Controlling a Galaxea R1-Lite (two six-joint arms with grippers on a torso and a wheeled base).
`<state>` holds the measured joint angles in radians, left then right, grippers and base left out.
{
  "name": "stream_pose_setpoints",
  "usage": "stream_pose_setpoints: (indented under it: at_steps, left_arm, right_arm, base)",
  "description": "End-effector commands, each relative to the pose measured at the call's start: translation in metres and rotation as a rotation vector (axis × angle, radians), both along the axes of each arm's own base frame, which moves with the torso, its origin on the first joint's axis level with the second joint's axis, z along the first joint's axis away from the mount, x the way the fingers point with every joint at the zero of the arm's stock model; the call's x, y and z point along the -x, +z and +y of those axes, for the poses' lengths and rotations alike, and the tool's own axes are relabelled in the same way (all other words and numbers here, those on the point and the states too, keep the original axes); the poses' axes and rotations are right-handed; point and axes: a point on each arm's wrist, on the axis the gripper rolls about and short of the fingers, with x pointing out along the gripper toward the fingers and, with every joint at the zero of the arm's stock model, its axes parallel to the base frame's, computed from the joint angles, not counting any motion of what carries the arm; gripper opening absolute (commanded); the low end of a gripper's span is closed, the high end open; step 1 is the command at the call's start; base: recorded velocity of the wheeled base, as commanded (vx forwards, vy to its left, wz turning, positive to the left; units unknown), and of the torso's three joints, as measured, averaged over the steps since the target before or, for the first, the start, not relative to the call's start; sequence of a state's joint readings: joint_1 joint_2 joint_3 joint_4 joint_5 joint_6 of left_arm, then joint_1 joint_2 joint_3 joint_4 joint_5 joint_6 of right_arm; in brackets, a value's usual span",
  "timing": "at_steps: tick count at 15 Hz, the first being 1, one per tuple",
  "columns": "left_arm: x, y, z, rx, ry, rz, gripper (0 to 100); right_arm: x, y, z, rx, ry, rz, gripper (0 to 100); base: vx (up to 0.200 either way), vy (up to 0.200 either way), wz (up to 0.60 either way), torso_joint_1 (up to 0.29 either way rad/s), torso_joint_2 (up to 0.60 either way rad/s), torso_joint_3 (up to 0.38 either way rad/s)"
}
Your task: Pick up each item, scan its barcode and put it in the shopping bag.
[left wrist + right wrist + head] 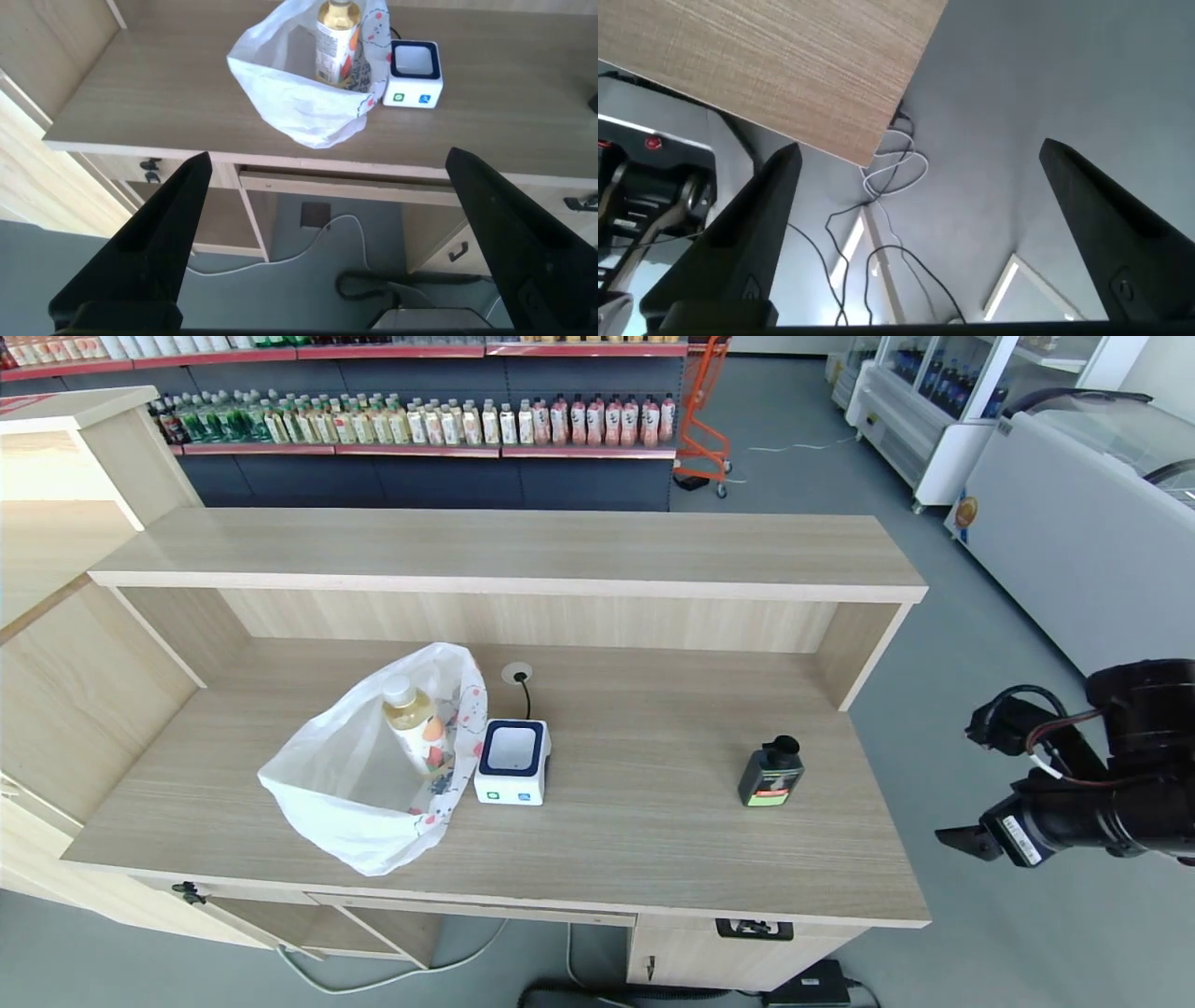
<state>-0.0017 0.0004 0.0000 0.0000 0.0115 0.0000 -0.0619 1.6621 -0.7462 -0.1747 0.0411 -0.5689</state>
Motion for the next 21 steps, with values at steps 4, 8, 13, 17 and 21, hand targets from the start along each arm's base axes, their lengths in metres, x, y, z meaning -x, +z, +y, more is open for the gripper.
stream_pose_setpoints:
  at_steps: [4, 8, 13, 17, 21]
  left_arm:
    - [0.0, 0.0, 0.0, 0.0, 0.001, 0.0, 100]
    - [0.0, 0.0, 0.0, 0.0, 0.001, 0.0, 100]
    - [0.0, 0.0, 0.0, 0.0, 0.001, 0.0, 100]
    - [0.0, 0.0, 0.0, 0.0, 0.001, 0.0, 100]
    - [0.0, 0.0, 0.0, 0.0, 0.001, 0.0, 100]
  right_arm:
    - [-0.063, -0.048, 0.048, -0.076, 0.252, 0.026, 100]
    - [-0.087, -0.053, 0.057, -0.096, 0.3, -0.005, 100]
    - [-0.094, -0.062, 0.063, -0.106, 0.352, -0.002, 100]
    - [-0.105, -0.067, 0.077, -0.13, 0.415, -0.046, 100]
    - [-0.119, -0.071, 0.082, -0.093, 0.457, -0.08, 100]
  base:
    - [0.0, 0.0, 0.0, 0.0, 0.0, 0.0]
    - [0.0, 0.0, 0.0, 0.0, 0.0, 0.0]
    - [0.0, 0.0, 0.0, 0.0, 0.0, 0.0]
    - [0.0, 0.0, 0.0, 0.0, 0.0, 0.0]
    - [0.0, 0.0, 0.0, 0.0, 0.0, 0.0]
